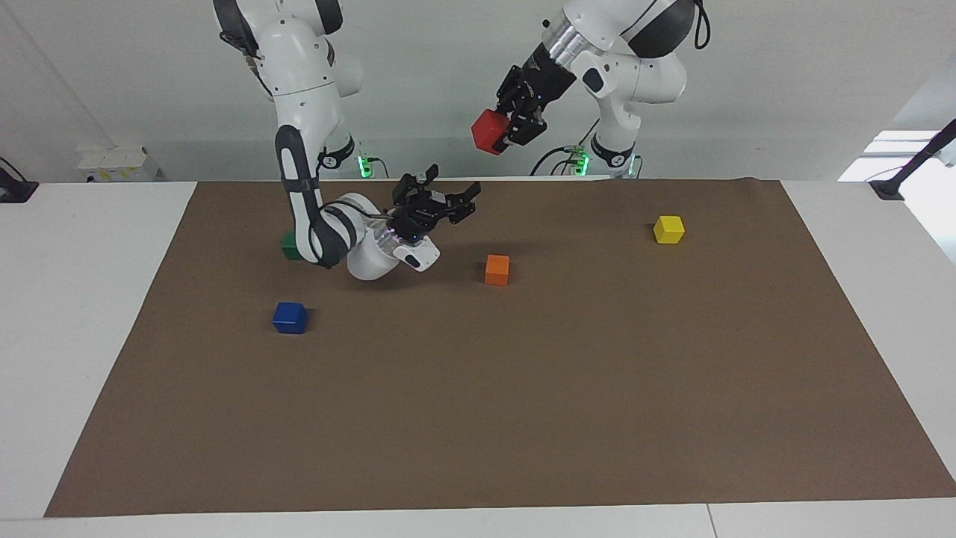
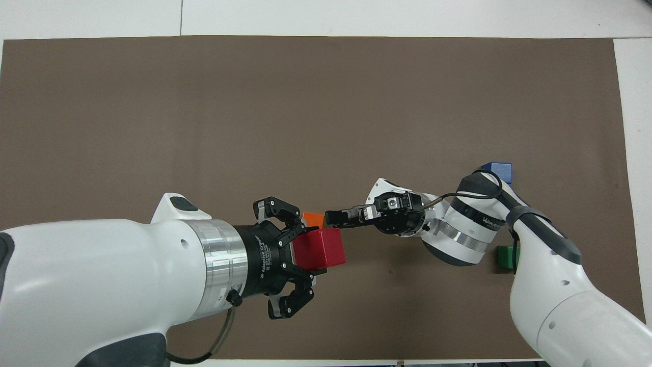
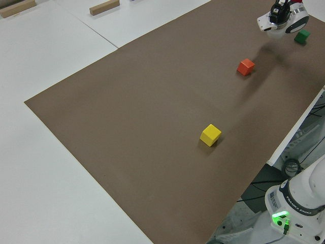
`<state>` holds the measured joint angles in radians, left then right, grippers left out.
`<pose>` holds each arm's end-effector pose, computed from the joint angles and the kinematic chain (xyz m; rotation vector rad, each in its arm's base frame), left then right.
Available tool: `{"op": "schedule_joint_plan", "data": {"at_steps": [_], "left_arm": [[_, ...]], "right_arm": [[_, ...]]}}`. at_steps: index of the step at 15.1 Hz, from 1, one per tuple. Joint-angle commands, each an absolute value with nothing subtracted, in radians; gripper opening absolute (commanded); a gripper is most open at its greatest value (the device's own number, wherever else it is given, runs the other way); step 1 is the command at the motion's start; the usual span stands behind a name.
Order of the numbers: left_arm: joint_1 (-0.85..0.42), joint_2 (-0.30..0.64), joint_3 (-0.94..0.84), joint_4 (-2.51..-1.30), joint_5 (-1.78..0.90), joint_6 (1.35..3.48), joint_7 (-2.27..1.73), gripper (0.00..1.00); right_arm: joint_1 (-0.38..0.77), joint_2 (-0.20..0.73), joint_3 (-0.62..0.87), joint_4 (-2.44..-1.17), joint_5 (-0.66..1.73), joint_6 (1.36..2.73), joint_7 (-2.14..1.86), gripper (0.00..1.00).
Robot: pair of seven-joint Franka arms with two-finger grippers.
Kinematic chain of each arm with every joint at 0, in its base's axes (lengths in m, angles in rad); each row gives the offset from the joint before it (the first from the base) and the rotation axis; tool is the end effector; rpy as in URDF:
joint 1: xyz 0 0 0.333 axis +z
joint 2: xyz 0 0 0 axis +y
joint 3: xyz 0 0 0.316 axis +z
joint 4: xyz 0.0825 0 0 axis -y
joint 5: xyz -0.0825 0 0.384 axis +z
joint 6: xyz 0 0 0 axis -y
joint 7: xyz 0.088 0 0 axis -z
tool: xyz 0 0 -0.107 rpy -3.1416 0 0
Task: Transfer red block to right arm and stack on blue block
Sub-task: 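Carry the red cube toward the right gripper while the right gripper approaches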
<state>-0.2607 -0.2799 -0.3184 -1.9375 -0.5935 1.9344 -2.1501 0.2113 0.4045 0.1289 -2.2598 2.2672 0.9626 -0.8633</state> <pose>0.3876 -0.3234 0.6301 1.7849 2.0546 -0.5968 0.4704 0.2736 0.3257 -0.6731 0.0566 0.1596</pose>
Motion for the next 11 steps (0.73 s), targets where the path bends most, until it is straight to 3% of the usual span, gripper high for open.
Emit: {"op": "schedule_joint_plan", "data": {"at_steps": [1,11], "left_arm": [[-0.213,-0.313,-0.31,-1.979,-0.574,1.945,-2.161,0.0],[-0.201,-0.354,-0.31,-2.054,-0.575,1.967,-2.158,0.0]], "right_arm": [[0.251,0.414,0.132,-2.247,2.287,0.974,-0.928,1.0],[0.275,0.408,0.129,-2.252,2.283,0.98,-0.939,1.0]]}}
